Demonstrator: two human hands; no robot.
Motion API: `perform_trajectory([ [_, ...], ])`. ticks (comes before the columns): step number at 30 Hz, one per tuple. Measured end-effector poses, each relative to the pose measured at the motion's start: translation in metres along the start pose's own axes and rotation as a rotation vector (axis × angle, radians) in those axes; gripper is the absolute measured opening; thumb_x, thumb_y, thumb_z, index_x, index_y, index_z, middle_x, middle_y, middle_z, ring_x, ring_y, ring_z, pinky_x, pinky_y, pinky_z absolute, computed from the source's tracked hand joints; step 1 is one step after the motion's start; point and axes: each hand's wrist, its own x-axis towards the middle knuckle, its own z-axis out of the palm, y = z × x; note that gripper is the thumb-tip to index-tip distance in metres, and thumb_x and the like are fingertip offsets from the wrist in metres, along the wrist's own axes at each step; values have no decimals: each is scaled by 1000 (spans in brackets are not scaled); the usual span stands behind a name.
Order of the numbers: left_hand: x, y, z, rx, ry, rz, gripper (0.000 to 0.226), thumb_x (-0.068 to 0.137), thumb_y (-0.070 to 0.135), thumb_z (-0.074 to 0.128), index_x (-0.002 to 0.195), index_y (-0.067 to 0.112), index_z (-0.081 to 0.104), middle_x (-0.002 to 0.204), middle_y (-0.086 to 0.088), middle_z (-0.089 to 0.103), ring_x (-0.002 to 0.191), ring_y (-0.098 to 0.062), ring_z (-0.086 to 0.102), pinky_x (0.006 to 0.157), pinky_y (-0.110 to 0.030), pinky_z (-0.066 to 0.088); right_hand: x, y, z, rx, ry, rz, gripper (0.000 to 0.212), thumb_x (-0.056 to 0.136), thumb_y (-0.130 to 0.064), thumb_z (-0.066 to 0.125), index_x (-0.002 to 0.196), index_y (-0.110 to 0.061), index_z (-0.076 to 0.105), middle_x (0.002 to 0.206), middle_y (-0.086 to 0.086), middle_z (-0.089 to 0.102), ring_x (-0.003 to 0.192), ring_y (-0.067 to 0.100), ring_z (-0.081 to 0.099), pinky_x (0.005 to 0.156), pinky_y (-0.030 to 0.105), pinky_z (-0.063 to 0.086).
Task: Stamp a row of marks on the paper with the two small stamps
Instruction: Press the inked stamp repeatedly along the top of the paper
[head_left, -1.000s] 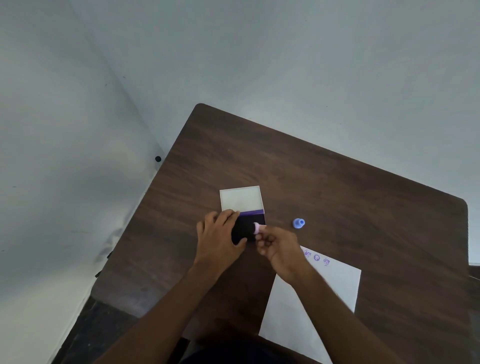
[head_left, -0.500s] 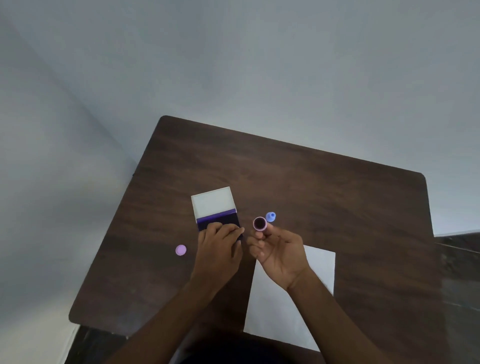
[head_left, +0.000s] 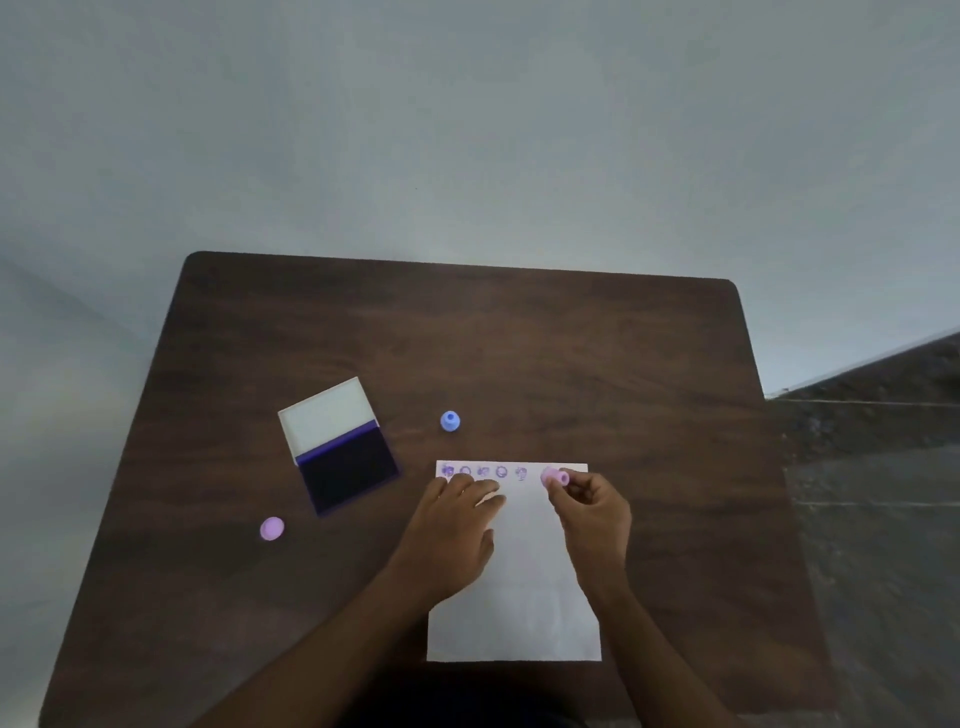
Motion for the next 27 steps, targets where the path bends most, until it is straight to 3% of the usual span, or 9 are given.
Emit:
perform_trajectory([
  [4, 12, 6, 6, 109, -96, 5, 62, 93, 49, 47, 150, 32, 28, 162, 3, 20, 146, -26, 28, 118, -49, 14, 3, 8, 3, -74, 35, -15, 18, 87, -37, 68, 84, -19, 68, 76, -13, 70, 65, 6, 67, 46, 6, 45],
  [7, 17, 7, 11, 163, -149, -9, 70, 93, 57, 40, 153, 36, 12, 164, 5, 2, 149, -28, 18, 118, -53, 9, 6, 14, 8, -94, 12, -38, 21, 87, -43, 65, 81, -23, 65, 75, -17, 69, 67, 3, 68, 49, 10, 50],
  [11, 21, 4, 18, 183, -178, -9, 72, 92, 60, 39, 152, 39, 6, 164, 6, -2, 149, -31, 15, 117, -57, 10, 16, 27, 11, -128, 2, -112, 19, 87, -43, 64, 81, -25, 65, 75, -16, 70, 71, 4, 68, 59, 19, 57],
  [27, 24, 7, 18, 226, -175, -32, 72, 96, 50, 42, 151, 42, -5, 164, 6, -11, 148, -31, 15, 118, -54, 11, 23, 40, 20, -185, -28, -153, 24, 90, -38, 62, 99, -17, 68, 94, -8, 72, 81, 5, 68, 70, 8, 53],
])
